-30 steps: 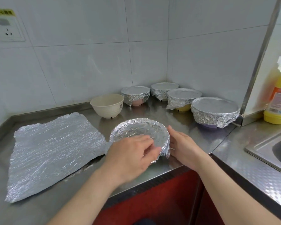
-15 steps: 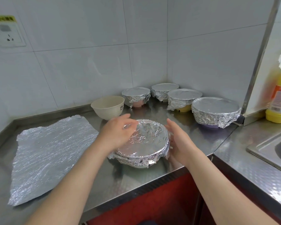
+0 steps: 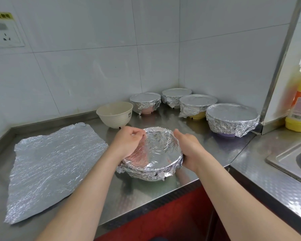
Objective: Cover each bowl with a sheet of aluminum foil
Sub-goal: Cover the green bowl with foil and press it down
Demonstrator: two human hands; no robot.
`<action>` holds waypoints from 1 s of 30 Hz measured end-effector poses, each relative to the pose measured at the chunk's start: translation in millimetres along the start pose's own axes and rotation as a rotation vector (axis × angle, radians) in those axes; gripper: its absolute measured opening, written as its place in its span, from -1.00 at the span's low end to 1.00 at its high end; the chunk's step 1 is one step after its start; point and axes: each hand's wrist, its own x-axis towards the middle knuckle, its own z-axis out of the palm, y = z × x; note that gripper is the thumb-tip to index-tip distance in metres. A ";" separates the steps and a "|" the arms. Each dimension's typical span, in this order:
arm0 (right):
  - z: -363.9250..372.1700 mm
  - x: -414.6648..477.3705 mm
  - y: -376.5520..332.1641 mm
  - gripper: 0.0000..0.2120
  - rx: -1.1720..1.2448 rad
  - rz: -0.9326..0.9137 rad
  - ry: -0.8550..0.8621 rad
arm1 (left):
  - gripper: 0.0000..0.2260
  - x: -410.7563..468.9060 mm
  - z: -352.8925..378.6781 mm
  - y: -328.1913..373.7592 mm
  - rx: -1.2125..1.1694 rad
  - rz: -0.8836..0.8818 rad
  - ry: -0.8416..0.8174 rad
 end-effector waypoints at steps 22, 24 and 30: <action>6.7 -22.6 -28.6 -0.63 -0.378 -0.094 -0.024 | -0.65 33.8 1.5 6.5 0.307 0.090 -0.227; 7.1 -19.1 -27.7 -0.63 -0.391 -0.101 -0.032 | -0.65 31.1 0.5 7.4 0.272 0.090 -0.233; -13.1 -16.2 -23.5 -0.53 -0.094 0.059 -0.066 | -0.63 23.6 -7.2 11.2 0.272 0.058 -0.227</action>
